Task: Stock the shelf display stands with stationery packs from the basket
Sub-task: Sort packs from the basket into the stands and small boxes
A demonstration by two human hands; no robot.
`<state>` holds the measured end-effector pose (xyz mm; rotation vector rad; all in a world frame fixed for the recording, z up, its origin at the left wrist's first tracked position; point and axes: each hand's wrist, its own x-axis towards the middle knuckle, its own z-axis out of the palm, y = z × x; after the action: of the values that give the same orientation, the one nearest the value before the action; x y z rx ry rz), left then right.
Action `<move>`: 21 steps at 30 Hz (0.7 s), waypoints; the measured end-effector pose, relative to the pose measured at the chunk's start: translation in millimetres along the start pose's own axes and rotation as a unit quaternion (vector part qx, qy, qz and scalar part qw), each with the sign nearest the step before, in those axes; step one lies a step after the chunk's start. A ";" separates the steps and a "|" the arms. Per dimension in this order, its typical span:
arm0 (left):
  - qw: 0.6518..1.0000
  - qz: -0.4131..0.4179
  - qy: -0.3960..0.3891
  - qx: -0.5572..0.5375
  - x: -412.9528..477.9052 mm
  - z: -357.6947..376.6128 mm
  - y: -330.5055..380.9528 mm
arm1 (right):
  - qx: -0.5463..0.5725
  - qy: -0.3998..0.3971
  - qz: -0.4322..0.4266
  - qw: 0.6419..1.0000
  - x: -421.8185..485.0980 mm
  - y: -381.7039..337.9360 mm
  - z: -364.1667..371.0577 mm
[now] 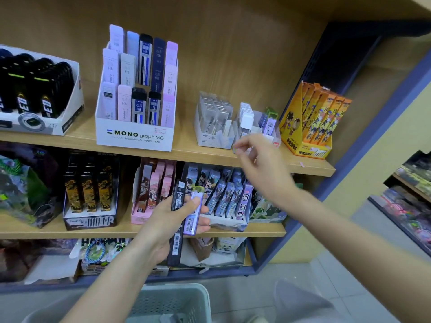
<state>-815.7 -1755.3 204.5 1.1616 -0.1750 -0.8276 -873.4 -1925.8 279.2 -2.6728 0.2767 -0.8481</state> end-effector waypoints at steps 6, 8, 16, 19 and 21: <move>0.999 0.000 -0.027 0.044 1.1 1.0 -6.8 | 0.145 -0.256 0.168 0.941 -24.1 -14.1 40.2; 0.998 -0.004 -0.031 0.049 2.2 0.6 -8.8 | 0.205 -0.274 0.201 0.918 -22.8 -15.2 41.0; 0.995 -0.045 0.072 0.052 12.4 -10.2 -8.1 | 0.261 -0.116 0.215 0.934 -10.0 -11.4 -9.5; 0.996 -0.066 0.053 0.033 15.9 -10.1 -8.2 | 0.270 0.036 0.192 0.943 -0.8 2.5 -32.0; 0.997 -0.063 0.040 -0.004 15.7 -6.6 -7.3 | 0.241 0.127 0.165 0.948 8.2 16.5 -42.0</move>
<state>-804.8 -1761.8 191.0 1.2041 -0.0331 -0.8896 -892.8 -1953.7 310.1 -1.9970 0.4901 -0.9970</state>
